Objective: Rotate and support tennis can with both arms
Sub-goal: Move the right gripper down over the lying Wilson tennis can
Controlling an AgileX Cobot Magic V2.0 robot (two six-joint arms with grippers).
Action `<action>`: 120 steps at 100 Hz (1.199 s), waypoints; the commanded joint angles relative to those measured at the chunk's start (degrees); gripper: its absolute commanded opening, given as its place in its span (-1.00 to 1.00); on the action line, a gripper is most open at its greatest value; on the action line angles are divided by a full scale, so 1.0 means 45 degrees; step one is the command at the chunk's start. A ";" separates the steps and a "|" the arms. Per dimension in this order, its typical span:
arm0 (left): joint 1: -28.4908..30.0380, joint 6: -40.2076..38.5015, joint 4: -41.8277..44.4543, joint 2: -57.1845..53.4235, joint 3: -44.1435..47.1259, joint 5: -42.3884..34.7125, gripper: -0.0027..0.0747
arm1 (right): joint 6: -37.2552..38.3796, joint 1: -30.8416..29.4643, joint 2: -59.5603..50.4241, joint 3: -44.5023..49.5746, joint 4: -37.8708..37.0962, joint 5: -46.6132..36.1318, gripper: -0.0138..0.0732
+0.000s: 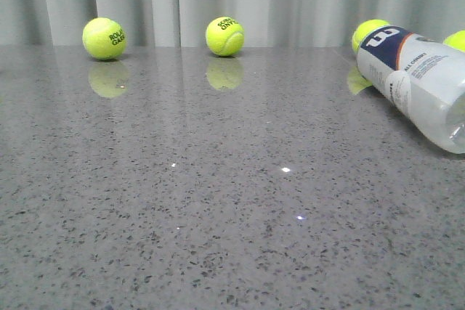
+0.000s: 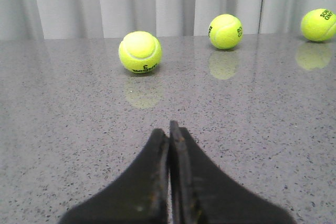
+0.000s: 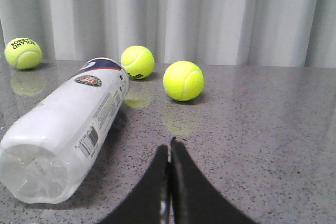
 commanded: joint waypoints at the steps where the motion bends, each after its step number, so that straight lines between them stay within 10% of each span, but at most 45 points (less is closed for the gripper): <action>1: 0.0037 -0.0113 -0.0081 -0.0433 0.0549 -0.1032 -0.98 | -0.0004 -0.0081 -0.0205 0.0045 -0.0119 -0.0952 -0.82; 90: 0.0037 -0.0113 -0.0081 -0.0433 0.0549 -0.1032 -0.98 | -0.0025 -0.0081 -0.0193 -0.0073 -0.0119 -0.1402 -0.82; 120: 0.0037 -0.0113 -0.0081 -0.0433 0.0549 -0.1032 -0.98 | -0.0043 -0.0081 0.2385 -0.3378 -0.0252 0.2808 -0.82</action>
